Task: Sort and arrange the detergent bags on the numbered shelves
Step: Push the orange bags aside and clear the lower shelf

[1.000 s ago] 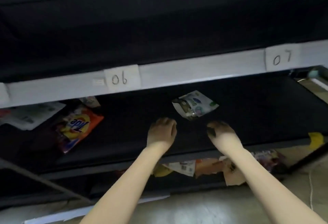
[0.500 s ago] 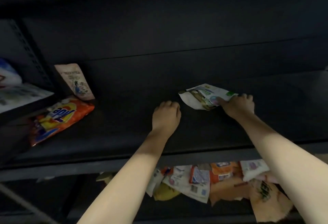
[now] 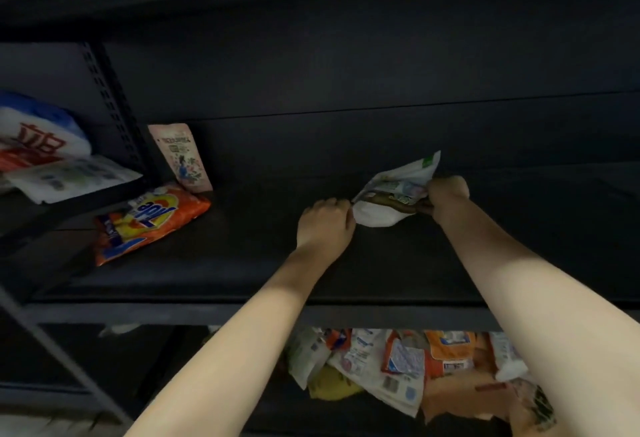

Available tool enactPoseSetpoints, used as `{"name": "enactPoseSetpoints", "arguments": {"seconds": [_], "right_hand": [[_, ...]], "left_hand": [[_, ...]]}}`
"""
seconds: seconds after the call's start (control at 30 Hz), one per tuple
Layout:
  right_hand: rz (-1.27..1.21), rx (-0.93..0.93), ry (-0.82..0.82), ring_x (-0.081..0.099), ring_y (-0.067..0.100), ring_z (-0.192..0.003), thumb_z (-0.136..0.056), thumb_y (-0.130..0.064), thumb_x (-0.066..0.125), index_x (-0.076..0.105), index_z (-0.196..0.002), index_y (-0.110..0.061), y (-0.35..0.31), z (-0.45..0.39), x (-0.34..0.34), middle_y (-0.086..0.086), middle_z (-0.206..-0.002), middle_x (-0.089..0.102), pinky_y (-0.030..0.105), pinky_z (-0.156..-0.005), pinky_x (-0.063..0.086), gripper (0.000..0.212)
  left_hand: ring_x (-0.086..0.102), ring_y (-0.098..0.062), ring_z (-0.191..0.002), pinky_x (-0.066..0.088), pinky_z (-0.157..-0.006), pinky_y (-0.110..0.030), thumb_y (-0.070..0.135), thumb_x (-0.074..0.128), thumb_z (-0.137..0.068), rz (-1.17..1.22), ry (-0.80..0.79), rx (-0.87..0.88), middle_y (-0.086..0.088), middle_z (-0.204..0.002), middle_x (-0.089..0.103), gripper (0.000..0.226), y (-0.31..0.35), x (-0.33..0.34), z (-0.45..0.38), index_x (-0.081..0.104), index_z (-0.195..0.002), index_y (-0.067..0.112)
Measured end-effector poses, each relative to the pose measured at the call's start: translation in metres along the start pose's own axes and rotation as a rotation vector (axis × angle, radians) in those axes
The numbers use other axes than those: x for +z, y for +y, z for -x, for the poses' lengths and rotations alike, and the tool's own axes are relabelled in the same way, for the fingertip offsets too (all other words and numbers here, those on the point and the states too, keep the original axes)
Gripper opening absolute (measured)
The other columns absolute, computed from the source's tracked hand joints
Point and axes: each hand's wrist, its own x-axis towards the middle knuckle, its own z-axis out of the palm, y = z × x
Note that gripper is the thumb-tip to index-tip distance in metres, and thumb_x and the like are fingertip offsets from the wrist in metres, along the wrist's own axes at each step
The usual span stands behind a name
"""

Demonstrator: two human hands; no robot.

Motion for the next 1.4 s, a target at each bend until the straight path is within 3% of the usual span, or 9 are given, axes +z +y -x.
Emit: {"name": "enactPoseSetpoints", "arguments": {"seconds": [0.13,0.27,0.53,0.67,0.77,1.0,1.13,1.27,1.4], "right_hand": [[-0.112,0.084,-0.066,0.060,0.025,-0.097,-0.082,-0.005,0.069,0.057,-0.120,-0.001,0.003,0.012,0.016,0.013,-0.108,0.059,0.033,-0.085,0.052,0.040],[-0.102,0.068,-0.155,0.063,0.027,-0.093,-0.079,-0.006,0.072,0.057,-0.121,0.001,0.006,0.017,0.048,0.020,-0.115,0.062,0.036,-0.084,0.053,0.045],[-0.289,-0.166,-0.265,0.064,0.025,-0.082,-0.081,0.006,0.063,0.059,-0.121,-0.004,0.013,0.039,0.095,0.018,-0.104,0.065,0.036,-0.070,0.053,0.041],[-0.358,-0.207,-0.255,0.067,0.029,-0.090,-0.084,0.001,0.062,0.062,-0.118,-0.009,0.019,0.051,0.111,0.015,-0.102,0.068,0.040,-0.070,0.056,0.035],[-0.359,-0.254,-0.241,0.071,0.022,-0.081,-0.086,-0.003,0.061,0.063,-0.111,-0.014,0.023,0.057,0.120,0.009,-0.095,0.071,0.034,-0.060,0.058,0.027],[-0.314,-0.325,-0.213,0.071,0.025,-0.086,-0.087,-0.005,0.060,0.062,-0.116,-0.011,0.028,0.057,0.122,0.011,-0.099,0.071,0.038,-0.065,0.059,0.030],[-0.299,-0.333,-0.202,0.071,0.027,-0.087,-0.087,-0.007,0.060,0.063,-0.114,-0.012,0.031,0.054,0.122,0.012,-0.099,0.072,0.039,-0.068,0.060,0.028],[-0.269,-0.357,-0.093,0.068,0.028,-0.086,-0.088,-0.007,0.059,0.064,-0.098,-0.015,0.034,0.048,0.124,0.012,-0.095,0.069,0.045,-0.078,0.056,0.013],[-0.241,-0.384,0.001,0.066,0.024,-0.080,-0.091,-0.009,0.057,0.058,-0.087,-0.018,0.037,0.045,0.125,0.008,-0.089,0.067,0.040,-0.073,0.056,0.010]], "left_hand": [[0.057,-0.017,-0.091,0.037,-0.068,-0.026,0.025,0.043,-0.097,-0.053,0.091,-0.044,-0.004,-0.104,0.062,0.022,-0.048,-0.020,-0.010,0.061,-0.105,0.016],[0.055,-0.021,-0.101,0.038,-0.074,-0.027,0.027,0.048,-0.095,-0.030,0.073,-0.172,-0.006,-0.111,0.058,0.021,-0.117,-0.035,-0.023,0.057,-0.111,0.016],[0.056,-0.032,-0.108,0.038,-0.076,-0.032,0.020,0.047,-0.097,0.331,0.244,-0.650,-0.016,-0.119,0.060,0.030,-0.239,-0.055,-0.054,0.052,-0.122,0.004],[0.041,-0.035,-0.127,0.039,-0.095,-0.039,0.027,0.058,-0.092,0.485,0.240,-0.836,-0.019,-0.140,0.039,0.059,-0.288,-0.046,-0.077,0.031,-0.138,0.002],[0.030,-0.035,-0.135,0.034,-0.106,-0.043,0.038,0.069,-0.083,0.581,0.201,-0.928,-0.016,-0.148,0.024,0.086,-0.319,-0.036,-0.091,0.017,-0.144,0.005],[0.023,-0.033,-0.137,0.029,-0.110,-0.043,0.046,0.075,-0.074,0.628,0.112,-0.917,-0.016,-0.149,0.019,0.103,-0.357,-0.017,-0.118,0.015,-0.146,0.005],[0.029,-0.034,-0.135,0.034,-0.106,-0.049,0.042,0.082,-0.068,0.631,0.231,-1.008,-0.017,-0.147,0.025,0.106,-0.360,-0.015,-0.124,0.016,-0.143,0.005],[0.045,-0.030,-0.125,0.043,-0.099,-0.041,0.027,0.080,-0.073,0.766,0.294,-0.865,-0.016,-0.139,0.042,0.085,-0.354,-0.009,-0.122,0.026,-0.136,0.005],[0.054,-0.029,-0.117,0.047,-0.095,-0.041,0.026,0.068,-0.086,0.741,0.199,-0.711,-0.014,-0.131,0.055,0.053,-0.322,-0.018,-0.111,0.047,-0.130,0.006]]}}
